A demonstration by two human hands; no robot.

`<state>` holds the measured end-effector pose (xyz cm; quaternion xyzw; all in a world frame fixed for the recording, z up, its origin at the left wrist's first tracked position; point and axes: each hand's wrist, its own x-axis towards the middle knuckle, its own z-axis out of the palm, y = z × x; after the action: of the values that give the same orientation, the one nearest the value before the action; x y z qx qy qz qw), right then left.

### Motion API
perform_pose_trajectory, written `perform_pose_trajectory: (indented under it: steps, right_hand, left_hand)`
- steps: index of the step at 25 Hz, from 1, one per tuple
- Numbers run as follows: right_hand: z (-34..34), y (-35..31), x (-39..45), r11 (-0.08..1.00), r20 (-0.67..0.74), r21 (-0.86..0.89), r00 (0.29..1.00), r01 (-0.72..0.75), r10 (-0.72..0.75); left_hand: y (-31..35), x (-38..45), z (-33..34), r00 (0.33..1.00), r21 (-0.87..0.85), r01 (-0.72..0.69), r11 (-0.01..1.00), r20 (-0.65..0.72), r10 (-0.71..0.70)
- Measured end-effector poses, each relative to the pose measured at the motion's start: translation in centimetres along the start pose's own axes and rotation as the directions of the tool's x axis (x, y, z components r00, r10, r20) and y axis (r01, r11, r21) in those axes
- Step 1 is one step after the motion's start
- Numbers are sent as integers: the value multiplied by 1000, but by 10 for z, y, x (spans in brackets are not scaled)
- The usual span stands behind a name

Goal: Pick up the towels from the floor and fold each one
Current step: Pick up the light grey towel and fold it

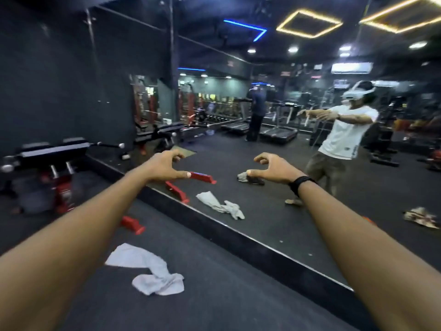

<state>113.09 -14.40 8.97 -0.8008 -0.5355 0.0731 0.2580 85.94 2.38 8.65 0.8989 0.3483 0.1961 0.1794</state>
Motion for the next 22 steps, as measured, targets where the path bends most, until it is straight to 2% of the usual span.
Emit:
perform_pose_trajectory:
  steps: [5, 10, 14, 18, 22]
  right_hand:
    - [77, -87, 72, 988, 101, 32, 983, 151, -153]
    - [149, -180, 144, 962, 135, 69, 953, 264, -271]
    - [188, -239, 200, 947, 153, 136, 938, 291, -310]
    - [224, -279, 251, 933, 149, 96, 922, 346, -357]
    - [253, -291, 301, 931, 169, 96, 916, 351, -363]
  left_hand:
    - [-107, -33, -49, 985, 37, 162, 986, -68, -160]
    - [-216, -34, -107, 942, 29, 303, 952, -157, -295]
    - [-282, -20, -143, 927, 31, 336, 941, -189, -325]
    - [-344, 0, -161, 903, 6, 382, 924, -213, -372]
    - [-388, 28, -159, 890, 12, 419, 908, -204, -408]
